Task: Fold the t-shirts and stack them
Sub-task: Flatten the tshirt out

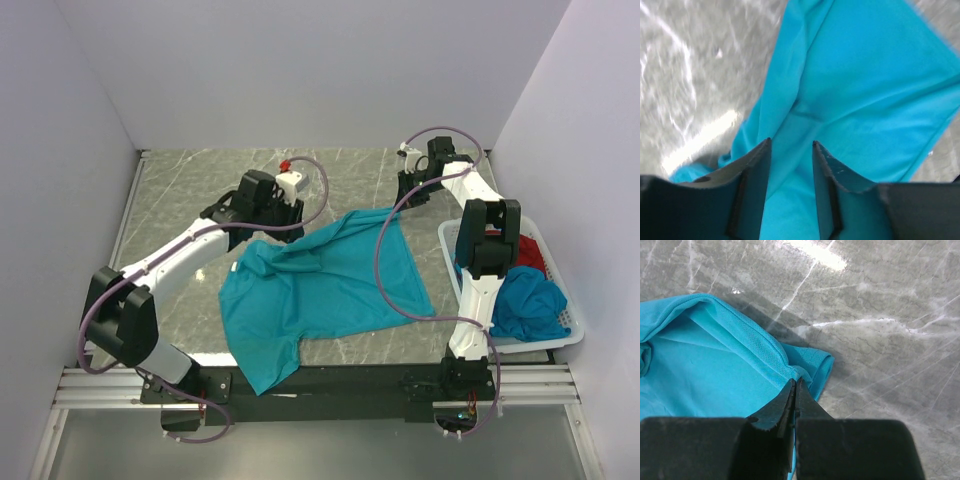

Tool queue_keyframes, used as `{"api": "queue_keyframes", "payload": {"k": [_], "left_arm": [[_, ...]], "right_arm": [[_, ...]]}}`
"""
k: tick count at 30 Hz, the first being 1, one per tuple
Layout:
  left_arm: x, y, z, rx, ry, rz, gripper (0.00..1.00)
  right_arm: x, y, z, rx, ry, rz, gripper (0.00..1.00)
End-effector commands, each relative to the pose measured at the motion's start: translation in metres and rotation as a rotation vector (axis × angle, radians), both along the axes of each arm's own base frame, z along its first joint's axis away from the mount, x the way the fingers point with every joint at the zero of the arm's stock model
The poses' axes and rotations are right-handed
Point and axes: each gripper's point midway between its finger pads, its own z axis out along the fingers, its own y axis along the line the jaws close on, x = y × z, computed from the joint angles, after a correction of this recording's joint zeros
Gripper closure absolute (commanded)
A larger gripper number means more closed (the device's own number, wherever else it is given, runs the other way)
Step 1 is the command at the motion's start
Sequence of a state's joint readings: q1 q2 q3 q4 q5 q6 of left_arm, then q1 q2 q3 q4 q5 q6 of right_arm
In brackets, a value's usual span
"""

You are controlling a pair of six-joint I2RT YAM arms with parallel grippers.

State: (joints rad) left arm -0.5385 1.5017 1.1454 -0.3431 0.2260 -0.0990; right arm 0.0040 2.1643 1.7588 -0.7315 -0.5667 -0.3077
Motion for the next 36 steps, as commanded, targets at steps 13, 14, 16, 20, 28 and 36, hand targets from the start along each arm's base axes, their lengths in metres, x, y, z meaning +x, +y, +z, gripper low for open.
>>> {"api": "queue_keyframes", "payload": {"k": [13, 14, 16, 20, 28, 36], "left_arm": [[-0.019, -0.029, -0.067, 0.116, 0.231, -0.160, 0.82], [-0.014, -0.028, -0.072, 0.136, 0.234, -0.143, 0.82], [-0.001, -0.022, -0.080, 0.186, 0.217, -0.094, 0.76], [0.023, -0.016, -0.087, 0.251, 0.177, -0.013, 0.62], [0.049, -0.026, -0.087, 0.265, 0.151, 0.009, 0.53], [0.051, -0.029, -0.112, 0.302, 0.199, -0.021, 0.53]], "right_arm": [[-0.003, 0.003, 0.014, 0.012, -0.024, 0.018, 1.00], [-0.003, 0.003, 0.014, 0.012, -0.022, 0.017, 1.00], [-0.003, 0.003, 0.014, 0.011, -0.023, 0.019, 1.00], [-0.003, 0.003, 0.014, 0.012, -0.025, 0.022, 1.00], [-0.003, 0.003, 0.012, 0.011, -0.018, 0.022, 1.00], [-0.003, 0.002, 0.011, 0.010, -0.018, 0.023, 1.00]]}}
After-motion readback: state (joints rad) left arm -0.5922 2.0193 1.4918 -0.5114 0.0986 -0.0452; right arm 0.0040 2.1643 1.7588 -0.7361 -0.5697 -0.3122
